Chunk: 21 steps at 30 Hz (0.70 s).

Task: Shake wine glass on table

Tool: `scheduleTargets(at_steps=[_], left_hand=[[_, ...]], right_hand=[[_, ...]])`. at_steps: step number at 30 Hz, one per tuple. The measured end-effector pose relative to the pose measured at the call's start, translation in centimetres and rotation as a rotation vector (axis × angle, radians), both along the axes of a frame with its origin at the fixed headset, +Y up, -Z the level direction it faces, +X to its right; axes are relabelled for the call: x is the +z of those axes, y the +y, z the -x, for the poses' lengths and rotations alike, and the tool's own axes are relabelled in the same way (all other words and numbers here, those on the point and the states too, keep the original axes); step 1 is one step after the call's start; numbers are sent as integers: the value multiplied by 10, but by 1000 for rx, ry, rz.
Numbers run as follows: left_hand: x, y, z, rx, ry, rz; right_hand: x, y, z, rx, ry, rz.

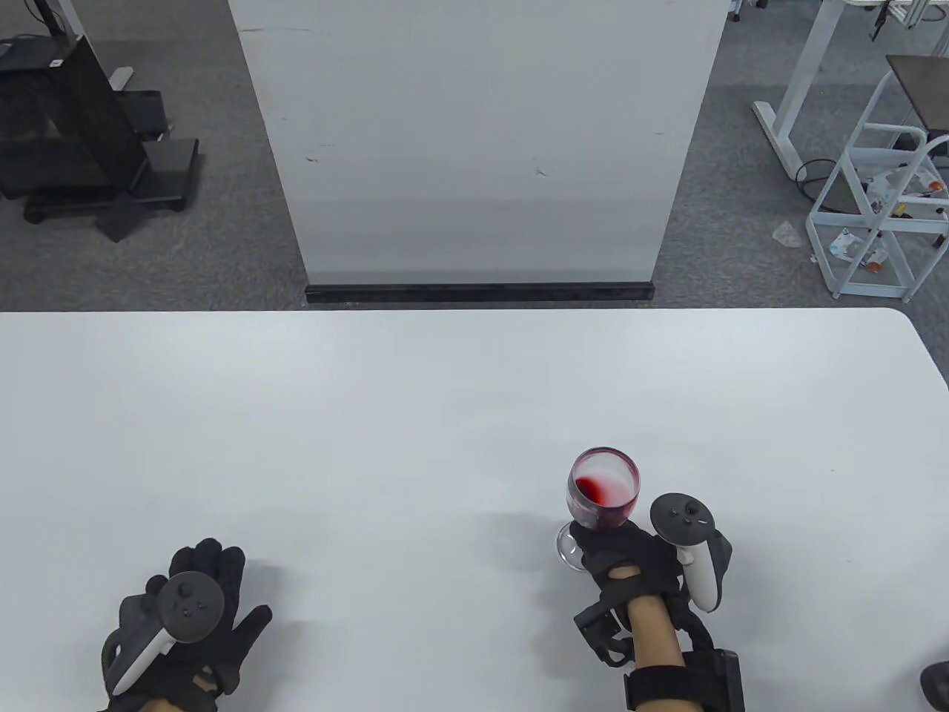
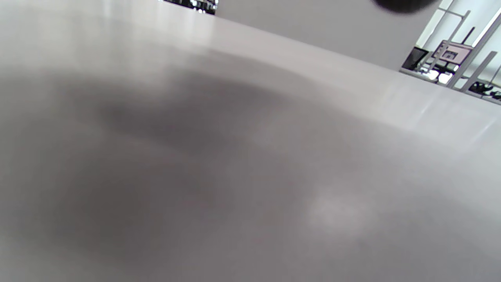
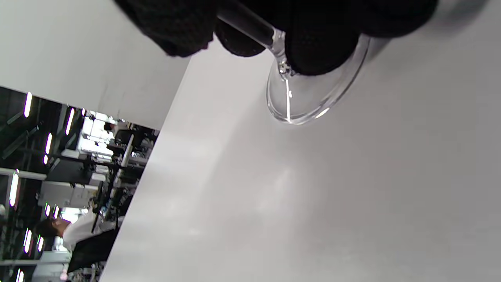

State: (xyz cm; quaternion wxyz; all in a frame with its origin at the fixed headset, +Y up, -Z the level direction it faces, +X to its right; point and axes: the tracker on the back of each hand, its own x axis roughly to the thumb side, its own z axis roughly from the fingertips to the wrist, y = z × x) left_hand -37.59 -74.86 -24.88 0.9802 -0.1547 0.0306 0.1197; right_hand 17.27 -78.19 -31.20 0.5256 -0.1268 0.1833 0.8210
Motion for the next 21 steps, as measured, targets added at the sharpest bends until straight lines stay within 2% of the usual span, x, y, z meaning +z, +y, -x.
scheduleTargets(at_steps=[4,6,9,13,18,21], left_hand=[[-1,-2,0,-6,-1,12],[-1,-2,-1,-10,-4,15],[-1,-1,0,0,-1,3],[-1,-2,0,-5,0,12],[-1,-1,1,3,1,1],[-1,-2,0,-2,-1,8]], right_hand=[[2,-8,4,-3,-91,-73],[1,-4,4,-48,-53,-40],[-1,1,0,-4,26,7],[2,-5,6,31,-92,-63],[1,2,0,9,-5,21],[3,-3,3,44,-109,-60]])
